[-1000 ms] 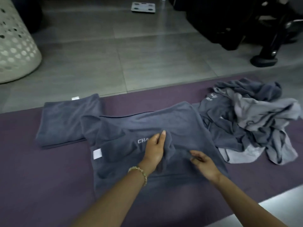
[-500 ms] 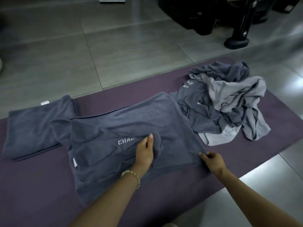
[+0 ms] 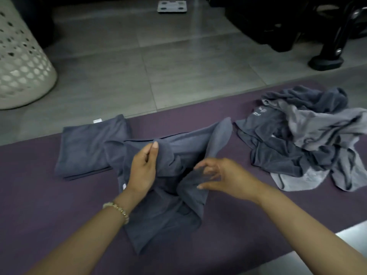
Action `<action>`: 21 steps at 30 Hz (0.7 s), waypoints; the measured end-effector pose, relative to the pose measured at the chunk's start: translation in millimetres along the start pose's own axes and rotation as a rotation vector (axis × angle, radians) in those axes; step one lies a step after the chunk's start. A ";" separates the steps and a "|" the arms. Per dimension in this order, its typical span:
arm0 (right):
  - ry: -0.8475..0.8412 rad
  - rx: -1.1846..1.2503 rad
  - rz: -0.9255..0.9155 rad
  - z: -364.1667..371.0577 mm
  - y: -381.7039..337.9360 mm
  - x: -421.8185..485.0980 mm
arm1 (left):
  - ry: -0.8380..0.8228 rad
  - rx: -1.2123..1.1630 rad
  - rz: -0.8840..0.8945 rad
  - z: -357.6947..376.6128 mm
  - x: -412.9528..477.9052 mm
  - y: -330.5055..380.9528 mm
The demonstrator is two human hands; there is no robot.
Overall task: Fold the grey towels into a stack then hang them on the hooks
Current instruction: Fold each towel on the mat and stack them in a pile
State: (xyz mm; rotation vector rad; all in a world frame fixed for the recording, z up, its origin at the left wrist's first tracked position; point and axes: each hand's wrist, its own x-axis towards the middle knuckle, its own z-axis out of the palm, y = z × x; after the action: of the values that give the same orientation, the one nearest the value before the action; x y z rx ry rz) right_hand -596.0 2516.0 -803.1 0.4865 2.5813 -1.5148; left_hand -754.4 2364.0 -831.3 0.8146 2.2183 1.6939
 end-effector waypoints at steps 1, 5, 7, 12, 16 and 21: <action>-0.003 -0.091 -0.047 3.1 -12.0 3.8 | 0.015 0.006 0.010 -11.9 -1.2 -1.9; 0.008 -0.177 -0.215 21.6 -50.1 19.6 | 0.034 -0.090 -0.076 -37.3 -15.3 -6.0; -0.006 -0.114 -0.272 29.4 -62.2 27.9 | -0.010 -0.216 -0.146 -39.9 -24.0 -1.1; -0.003 0.127 -0.258 44.1 -80.8 49.6 | -0.095 -0.402 -0.310 -45.5 -40.0 7.3; 0.097 0.219 -0.253 56.4 -83.0 62.9 | -0.110 -0.454 -0.356 -57.7 -43.3 3.5; 0.115 0.244 -0.251 68.7 -87.6 73.4 | -0.116 -0.463 -0.335 -69.4 -47.5 6.0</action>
State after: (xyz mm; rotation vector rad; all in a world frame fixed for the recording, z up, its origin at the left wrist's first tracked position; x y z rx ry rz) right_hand -698.4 2433.1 -783.0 0.2852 2.6378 -1.9533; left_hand -748.5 2282.3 -811.5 0.3899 1.6685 1.8239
